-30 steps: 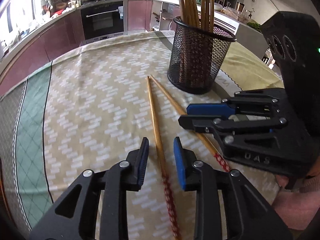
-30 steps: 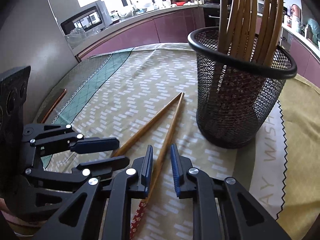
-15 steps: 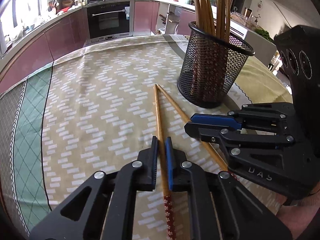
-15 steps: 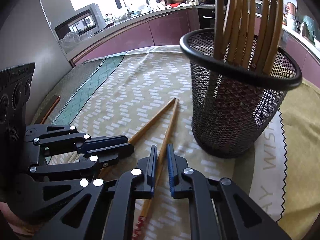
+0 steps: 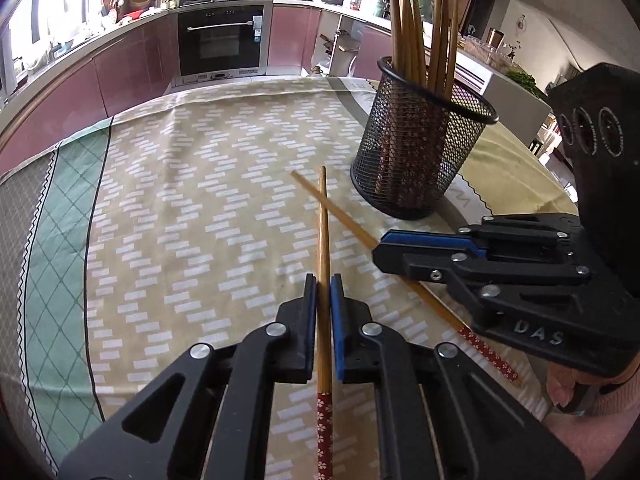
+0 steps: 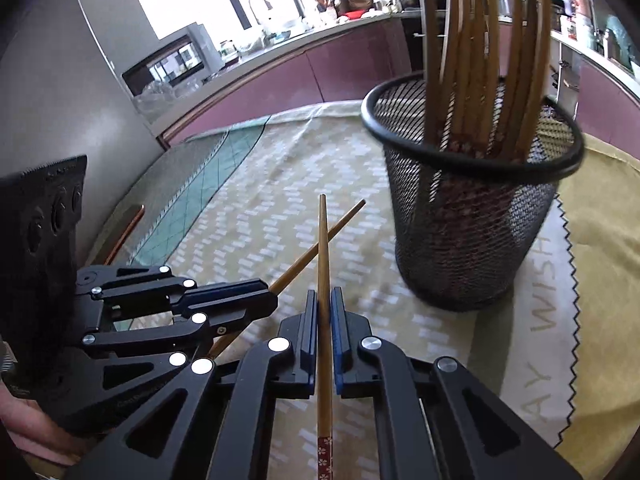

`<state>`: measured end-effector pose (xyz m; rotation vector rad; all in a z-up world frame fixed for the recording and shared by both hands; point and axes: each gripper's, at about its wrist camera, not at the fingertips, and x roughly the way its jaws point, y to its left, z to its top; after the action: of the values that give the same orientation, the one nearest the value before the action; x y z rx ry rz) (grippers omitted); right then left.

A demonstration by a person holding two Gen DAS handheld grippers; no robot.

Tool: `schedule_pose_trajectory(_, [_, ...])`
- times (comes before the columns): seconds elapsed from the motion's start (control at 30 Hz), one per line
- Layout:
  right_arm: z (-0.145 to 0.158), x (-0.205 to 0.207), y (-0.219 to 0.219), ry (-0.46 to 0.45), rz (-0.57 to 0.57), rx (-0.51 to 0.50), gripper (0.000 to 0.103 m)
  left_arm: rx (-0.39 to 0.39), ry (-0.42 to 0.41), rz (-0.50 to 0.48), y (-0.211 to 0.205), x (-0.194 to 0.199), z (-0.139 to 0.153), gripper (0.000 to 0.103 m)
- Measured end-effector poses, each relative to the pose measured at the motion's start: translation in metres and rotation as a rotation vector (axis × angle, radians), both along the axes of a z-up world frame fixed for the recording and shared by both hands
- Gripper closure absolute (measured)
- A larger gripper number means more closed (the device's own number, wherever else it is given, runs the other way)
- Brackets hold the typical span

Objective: Organize utensils
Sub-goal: 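Lift the left tool's chopstick upright while the right tool raises its own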

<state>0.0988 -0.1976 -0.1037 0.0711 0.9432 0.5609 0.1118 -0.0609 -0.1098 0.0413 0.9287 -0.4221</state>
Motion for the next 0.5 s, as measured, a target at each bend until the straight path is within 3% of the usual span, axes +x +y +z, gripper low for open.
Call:
schedule_pose_trajectory(0.2, [-0.0040,0.0006,0.0089,0.011,0.014,-0.043,0.093,0.006,0.007,-0.009,-0.0016,0.0002,-0.0024,0.095])
schedule_pose_trajectory(0.5, [0.0013,-0.0040,0.0021,-0.014,-0.004,-0.010,0.097,0.031,0.013,-0.028,-0.0080,0.0070,-0.0059,0.095])
